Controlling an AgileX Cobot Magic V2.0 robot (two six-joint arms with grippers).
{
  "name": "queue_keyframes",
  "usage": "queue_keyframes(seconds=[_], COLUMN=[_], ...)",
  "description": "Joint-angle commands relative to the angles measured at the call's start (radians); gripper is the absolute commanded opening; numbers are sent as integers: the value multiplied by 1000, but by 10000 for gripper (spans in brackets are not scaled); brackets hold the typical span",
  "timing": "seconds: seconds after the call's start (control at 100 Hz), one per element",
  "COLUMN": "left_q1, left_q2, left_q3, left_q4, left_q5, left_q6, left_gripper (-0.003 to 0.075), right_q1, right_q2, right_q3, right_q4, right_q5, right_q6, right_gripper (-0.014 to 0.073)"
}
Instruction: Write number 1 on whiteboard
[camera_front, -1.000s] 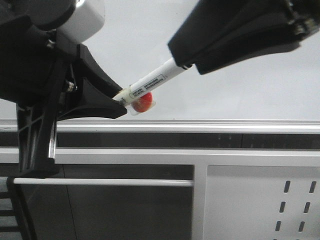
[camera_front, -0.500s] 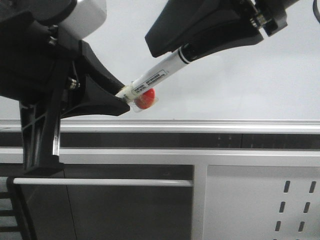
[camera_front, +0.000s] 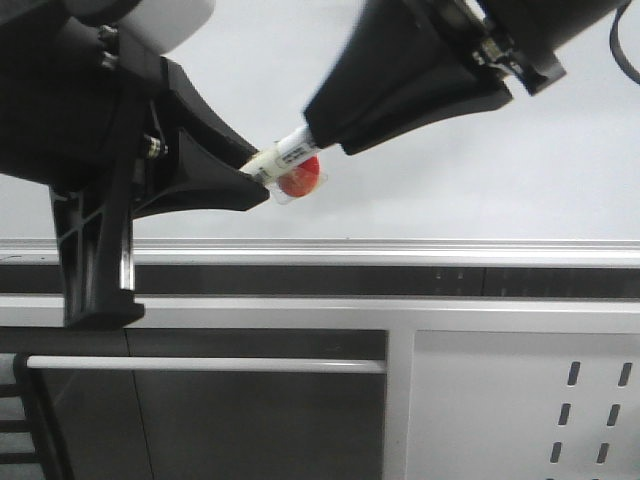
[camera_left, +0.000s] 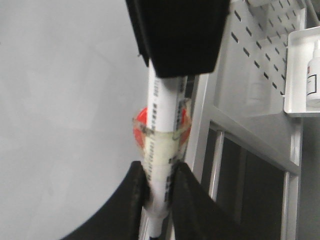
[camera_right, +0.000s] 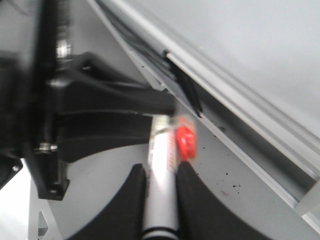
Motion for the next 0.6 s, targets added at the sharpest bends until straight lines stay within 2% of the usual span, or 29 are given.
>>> queue_keyframes(seconds=[0.0,0.07,0.14,0.21,0.26,0.36,0.41,0.49,0.59], left_q1=[-5,-5,-5,-5,-5,-5,-5,-5,-5], left_q2=[-21,-28,-48,-78,-104,-171,-207,-263,-335], left_q3=[-33,-33,-33,-33,-33,-33,-31,-27,10], left_q4=[-35,-85,-93,-119,-170,-371,-430,-492,-575], left_q5=[-116,-119,-104,-100,-105,-94,-72,-21,-28], left_q6=[-3,-3,-3,-3,-3,-3,-3,-3,-3], left_gripper=[-14,17,109,256,388,559,578,566,500], right_q1=[3,3,3,3,3,3,3,3,3], right_q2=[-21,-21,-21,-21,-21,-48,-67,-118,-196], right_q3=[-33,-33,-33,-33,-33,-33,-33,-33,-9], right_q4=[49,47,35,12,-2,-40,-65,-94,-124], right_q5=[4,-3,-12,-22,-32,-66,-88,-119,-169], right_q6=[-2,-2,-3,-3,-3,-3,-3,-3,-3], right_gripper=[-71,-71,-71,-71,-71,-71,-71,-71,-71])
